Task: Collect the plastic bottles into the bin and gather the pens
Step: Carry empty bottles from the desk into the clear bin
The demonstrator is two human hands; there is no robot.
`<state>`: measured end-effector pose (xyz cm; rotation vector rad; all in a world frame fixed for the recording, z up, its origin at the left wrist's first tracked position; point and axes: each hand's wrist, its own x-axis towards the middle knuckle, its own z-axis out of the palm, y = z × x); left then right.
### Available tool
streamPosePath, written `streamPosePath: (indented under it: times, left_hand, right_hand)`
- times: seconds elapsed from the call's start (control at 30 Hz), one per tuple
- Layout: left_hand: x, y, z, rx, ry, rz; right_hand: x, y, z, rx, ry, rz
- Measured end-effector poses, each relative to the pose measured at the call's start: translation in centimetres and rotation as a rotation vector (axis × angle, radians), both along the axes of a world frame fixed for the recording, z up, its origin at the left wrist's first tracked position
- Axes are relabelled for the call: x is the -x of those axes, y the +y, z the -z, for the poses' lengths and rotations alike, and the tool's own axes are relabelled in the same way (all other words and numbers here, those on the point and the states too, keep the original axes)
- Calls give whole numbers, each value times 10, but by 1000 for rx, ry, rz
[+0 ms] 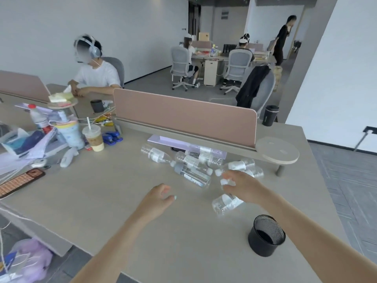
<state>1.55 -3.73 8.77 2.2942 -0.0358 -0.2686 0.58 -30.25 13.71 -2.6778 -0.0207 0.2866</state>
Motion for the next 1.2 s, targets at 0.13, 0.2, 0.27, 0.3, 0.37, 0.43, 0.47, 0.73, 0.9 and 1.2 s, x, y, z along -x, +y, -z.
streamPosePath:
  times: [0.13,0.2,0.27,0.3,0.37,0.43,0.47,0.73,0.9,1.2]
  left_hand:
    - [-32,17,3,1,18,-16]
    - [-50,28,5,2,16,-34]
    - [-65,37,11,12,34,-44]
    - [-73,42,15,5,47,-38]
    - [-94,53,25,-6,77,-28]
    - [-122,64,33,-11,102,-13]
    - [-137,69,38,-12,114,3]
    - [-264,99,67,-49,148,242]
    - [-317,108,83,-122,103,337]
    - [-395,105,106,-584,-89,609]
  right_hand:
    - [-41,14,6,-3,22,-8]
    - [-59,25,10,-5,30,-7]
    - [-73,37,18,8,48,-34]
    - [-80,43,22,15,63,-51]
    - [-98,53,33,29,93,-52]
    - [-119,61,47,45,99,-16]
    - [-129,67,55,55,104,6]
    - [-192,109,112,166,155,252]
    - [-214,124,141,198,262,361]
    - [-236,133,172,299,257,426]
